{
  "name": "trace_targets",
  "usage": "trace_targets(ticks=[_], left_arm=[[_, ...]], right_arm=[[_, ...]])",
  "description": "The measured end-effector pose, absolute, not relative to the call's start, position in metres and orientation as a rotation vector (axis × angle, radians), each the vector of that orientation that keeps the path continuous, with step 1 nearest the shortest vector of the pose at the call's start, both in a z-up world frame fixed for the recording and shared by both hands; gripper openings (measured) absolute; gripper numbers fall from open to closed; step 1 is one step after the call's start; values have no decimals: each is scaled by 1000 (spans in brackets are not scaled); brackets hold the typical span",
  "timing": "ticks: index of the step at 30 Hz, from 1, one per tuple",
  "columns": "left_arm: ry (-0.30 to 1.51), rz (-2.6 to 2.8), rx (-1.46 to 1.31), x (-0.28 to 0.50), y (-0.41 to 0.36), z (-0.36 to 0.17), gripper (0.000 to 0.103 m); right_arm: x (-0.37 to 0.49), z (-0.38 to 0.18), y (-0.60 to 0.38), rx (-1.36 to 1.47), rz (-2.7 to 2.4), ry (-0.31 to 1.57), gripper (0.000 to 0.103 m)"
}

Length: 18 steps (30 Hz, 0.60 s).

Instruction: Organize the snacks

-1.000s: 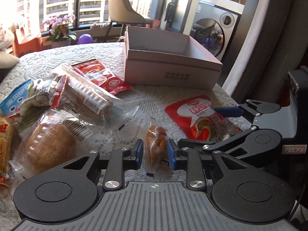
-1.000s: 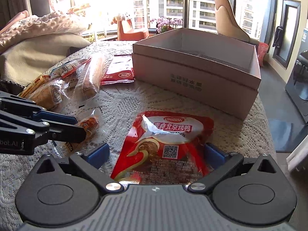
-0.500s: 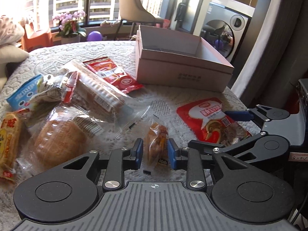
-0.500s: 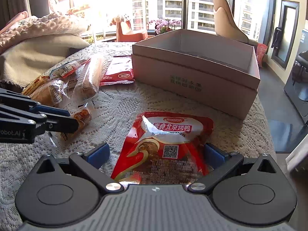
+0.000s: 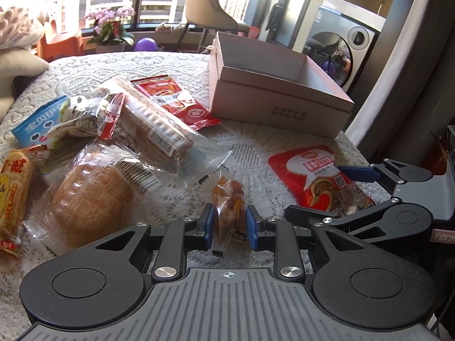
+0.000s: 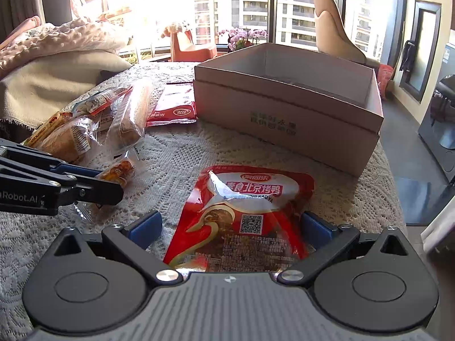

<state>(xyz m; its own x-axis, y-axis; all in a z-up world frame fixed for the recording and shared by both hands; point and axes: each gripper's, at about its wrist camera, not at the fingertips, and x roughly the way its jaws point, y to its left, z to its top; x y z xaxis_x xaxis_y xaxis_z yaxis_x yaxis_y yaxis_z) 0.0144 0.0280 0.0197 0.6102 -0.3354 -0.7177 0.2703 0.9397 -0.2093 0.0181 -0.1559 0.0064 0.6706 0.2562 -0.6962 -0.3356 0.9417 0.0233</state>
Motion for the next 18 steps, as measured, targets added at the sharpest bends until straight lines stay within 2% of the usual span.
trace_targets(ticks=[4,6,13,18], left_arm=[[850,-354,-69,10,27,19,28],[846,-355,-70,10,27,18,28],[823,-348,-158,8,33,14,28],[810,-366,-159,2,34,13,28]], right_arm=[[21,10,-160,-100,355,794,102],[23,17,-168,-82,344,810,98],[43,22,-184,17,295,862,98],[53,13,-150,-116,287,825,99]])
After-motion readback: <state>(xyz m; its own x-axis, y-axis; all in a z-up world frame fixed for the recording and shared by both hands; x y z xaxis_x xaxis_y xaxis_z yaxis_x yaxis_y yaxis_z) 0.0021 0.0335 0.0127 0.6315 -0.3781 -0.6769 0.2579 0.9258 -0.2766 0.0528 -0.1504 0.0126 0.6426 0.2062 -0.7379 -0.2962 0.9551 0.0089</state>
